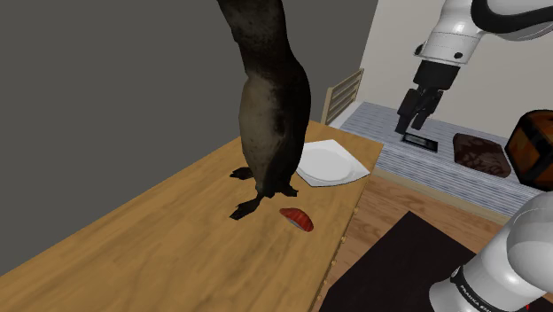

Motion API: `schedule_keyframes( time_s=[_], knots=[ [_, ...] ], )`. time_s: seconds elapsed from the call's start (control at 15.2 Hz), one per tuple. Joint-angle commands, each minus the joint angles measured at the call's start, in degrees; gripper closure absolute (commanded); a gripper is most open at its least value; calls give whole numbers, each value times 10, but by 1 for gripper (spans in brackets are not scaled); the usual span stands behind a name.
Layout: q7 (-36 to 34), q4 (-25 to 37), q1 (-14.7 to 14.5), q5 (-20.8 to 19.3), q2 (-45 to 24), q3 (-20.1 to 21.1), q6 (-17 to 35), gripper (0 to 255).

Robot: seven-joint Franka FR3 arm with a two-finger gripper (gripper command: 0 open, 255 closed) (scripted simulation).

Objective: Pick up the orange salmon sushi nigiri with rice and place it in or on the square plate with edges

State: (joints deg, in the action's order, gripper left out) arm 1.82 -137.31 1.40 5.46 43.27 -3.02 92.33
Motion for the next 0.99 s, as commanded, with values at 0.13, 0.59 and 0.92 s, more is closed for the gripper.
schedule_keyframes(
  time_s=[0.13, 0.59, 0.92],
  knots=[
    [-8, -19, -11, 8, -10, 20, 35, 0],
    [-38, -66, -49, 29, -70, 90, 160, 0],
    [-63, -79, -72, 34, -138, 142, 252, 0]
  ],
)
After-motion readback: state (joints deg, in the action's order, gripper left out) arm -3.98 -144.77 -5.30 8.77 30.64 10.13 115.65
